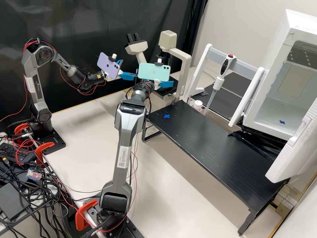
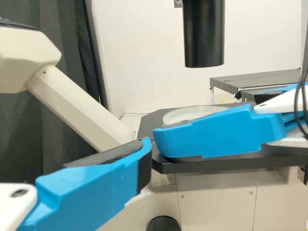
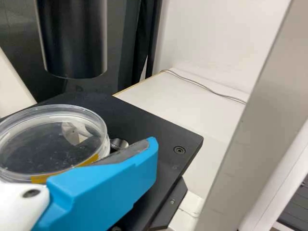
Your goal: Move the petri dish to the bench
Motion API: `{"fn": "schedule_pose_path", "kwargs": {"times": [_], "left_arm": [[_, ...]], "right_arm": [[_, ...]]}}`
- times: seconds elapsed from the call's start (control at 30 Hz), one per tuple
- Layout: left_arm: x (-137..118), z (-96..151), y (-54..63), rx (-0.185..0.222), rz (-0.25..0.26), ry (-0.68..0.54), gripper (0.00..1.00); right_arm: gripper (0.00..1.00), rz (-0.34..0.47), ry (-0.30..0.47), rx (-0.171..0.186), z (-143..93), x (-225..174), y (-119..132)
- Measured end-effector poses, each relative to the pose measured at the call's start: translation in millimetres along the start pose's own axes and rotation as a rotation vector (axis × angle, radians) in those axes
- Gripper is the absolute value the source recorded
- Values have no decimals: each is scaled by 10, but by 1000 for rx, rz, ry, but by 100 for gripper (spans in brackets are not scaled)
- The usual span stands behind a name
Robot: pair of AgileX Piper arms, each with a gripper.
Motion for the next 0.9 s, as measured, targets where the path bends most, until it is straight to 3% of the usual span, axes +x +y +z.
{"fn": "schedule_pose_path", "kwargs": {"times": [0.53, 0.9], "left_arm": [[0, 0, 0, 0, 0, 0, 100], [0, 0, 0, 0, 0, 0, 100]], "right_arm": [[0, -9, -11, 23, 53, 23, -71], [0, -10, -14, 16, 71, 22, -89]]}}
